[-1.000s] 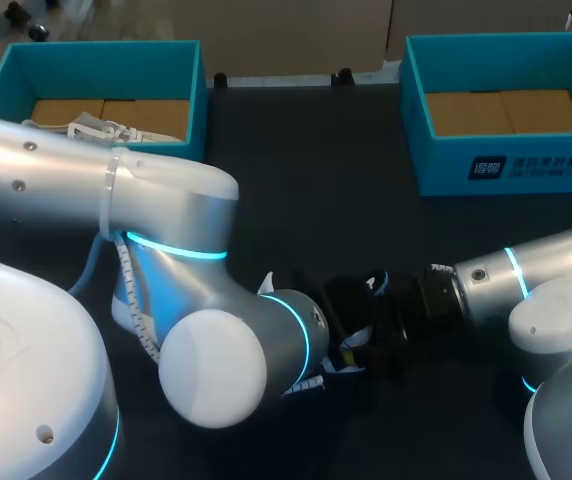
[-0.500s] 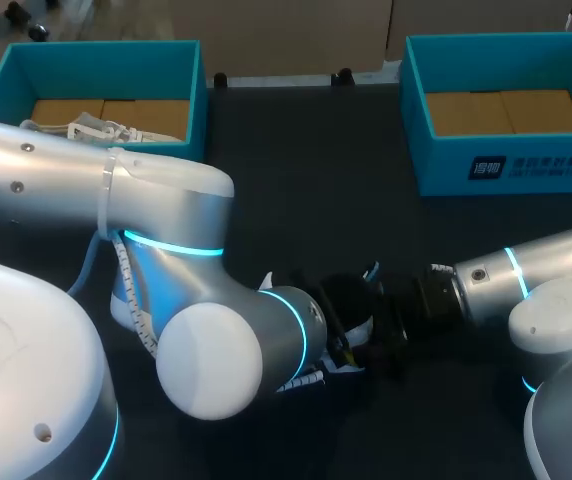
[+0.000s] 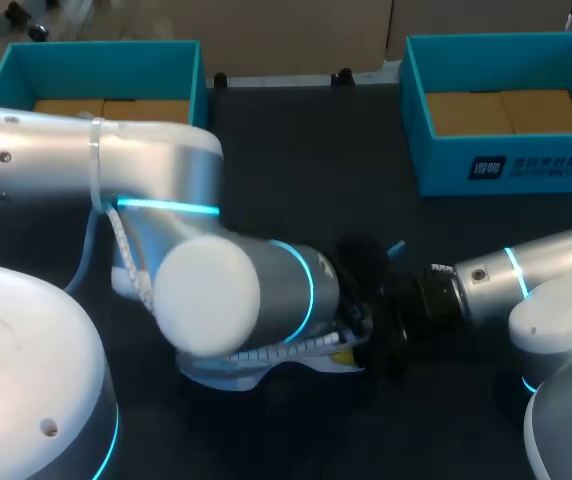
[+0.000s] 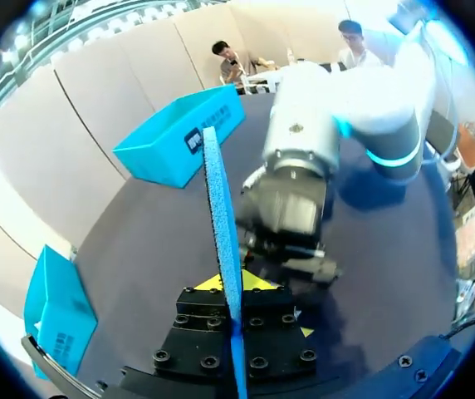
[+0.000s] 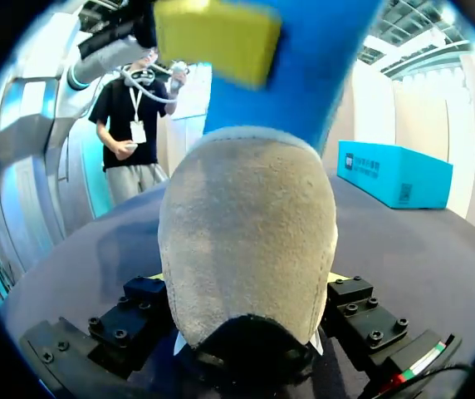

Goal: Take the shoe out of the shoebox, open the shoe tongue, remove and reinsert the insole, then place the shoe into the shoebox

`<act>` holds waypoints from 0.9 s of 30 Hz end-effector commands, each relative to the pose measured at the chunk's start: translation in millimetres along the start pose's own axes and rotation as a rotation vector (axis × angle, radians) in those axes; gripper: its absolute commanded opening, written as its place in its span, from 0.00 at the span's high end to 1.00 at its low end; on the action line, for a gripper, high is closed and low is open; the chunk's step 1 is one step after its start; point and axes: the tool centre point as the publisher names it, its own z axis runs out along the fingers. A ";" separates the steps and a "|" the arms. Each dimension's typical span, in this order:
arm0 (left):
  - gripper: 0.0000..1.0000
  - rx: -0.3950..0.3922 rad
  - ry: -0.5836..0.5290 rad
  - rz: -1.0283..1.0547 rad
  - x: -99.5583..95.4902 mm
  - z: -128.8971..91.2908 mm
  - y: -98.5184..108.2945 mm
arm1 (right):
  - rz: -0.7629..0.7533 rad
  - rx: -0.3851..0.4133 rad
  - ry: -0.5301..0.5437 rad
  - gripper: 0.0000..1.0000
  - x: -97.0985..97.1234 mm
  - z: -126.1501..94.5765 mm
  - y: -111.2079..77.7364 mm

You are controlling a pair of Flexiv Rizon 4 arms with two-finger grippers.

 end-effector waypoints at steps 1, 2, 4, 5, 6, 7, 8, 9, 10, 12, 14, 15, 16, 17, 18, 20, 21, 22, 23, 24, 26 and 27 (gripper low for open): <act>1.00 -0.008 0.066 -0.044 -11.0 -14.5 -15.2 | 0.001 0.004 -0.001 1.00 1.6 2.7 -0.6; 1.00 -0.011 0.089 -0.068 -12.3 -16.6 -19.4 | 0.001 0.004 -0.001 1.00 1.6 2.7 -0.6; 1.00 -0.002 0.112 -0.092 -13.4 -21.0 -27.5 | 0.001 0.004 -0.001 1.00 1.6 2.7 -0.6; 1.00 0.004 0.137 -0.106 -14.4 -23.2 -32.3 | 0.001 0.004 -0.001 1.00 1.6 2.7 -0.6; 1.00 0.009 0.160 -0.123 -15.2 -25.9 -36.7 | 0.001 0.004 -0.001 1.00 1.6 2.7 -0.6; 1.00 0.016 0.178 -0.133 -15.4 -29.1 -40.9 | 0.001 0.004 -0.001 1.00 1.6 2.7 -0.6; 1.00 0.022 0.203 -0.149 -15.9 -32.6 -45.6 | 0.001 0.004 -0.001 1.00 1.6 2.7 -0.6; 1.00 0.031 0.231 -0.164 -16.6 -36.0 -50.3 | 0.001 0.004 -0.001 1.00 1.6 2.7 -0.6; 1.00 0.036 0.252 -0.177 -17.4 -39.5 -55.0 | 0.001 0.004 -0.001 1.00 1.6 2.7 -0.6; 1.00 0.046 0.295 -0.194 -19.0 -46.3 -64.1 | 0.001 0.004 -0.001 1.00 1.6 2.7 -0.6; 1.00 0.053 0.329 -0.202 -20.7 -52.8 -73.8 | 0.001 0.004 -0.001 1.00 1.6 2.7 -0.6; 1.00 0.057 0.351 -0.208 -21.5 -56.1 -78.7 | 0.001 0.004 -0.001 1.00 1.6 2.7 -0.6; 1.00 0.060 0.372 -0.216 -23.0 -59.6 -84.1 | 0.001 0.004 -0.001 1.00 1.6 2.7 -0.6; 1.00 0.069 0.393 -0.221 -24.7 -63.4 -89.8 | 0.001 0.004 -0.001 1.00 1.6 2.7 -0.6; 1.00 0.079 0.411 -0.228 -26.8 -69.0 -96.2 | 0.001 0.004 -0.001 1.00 1.6 2.7 -0.6; 1.00 0.098 0.458 -0.246 -31.8 -80.0 -109.8 | 0.001 0.004 -0.001 1.00 1.6 2.7 -0.6; 1.00 0.109 0.485 -0.254 -35.5 -85.8 -117.7 | 0.001 0.004 -0.001 1.00 1.6 2.7 -0.6; 1.00 0.119 0.512 -0.265 -40.6 -92.5 -127.0 | 0.001 0.004 -0.001 1.00 1.6 2.7 -0.6; 1.00 0.119 0.512 -0.265 -40.6 -92.5 -127.0 | 0.001 0.004 -0.001 1.00 1.6 2.7 -0.6; 1.00 0.119 0.512 -0.265 -40.6 -92.5 -127.0 | 0.001 0.004 -0.001 1.00 1.6 2.7 -0.6; 1.00 0.119 0.512 -0.265 -40.6 -92.5 -127.0 | 0.001 0.004 -0.001 1.00 1.6 2.7 -0.6; 1.00 0.119 0.512 -0.265 -40.6 -92.5 -127.0 | 0.001 0.004 -0.001 1.00 1.6 2.7 -0.6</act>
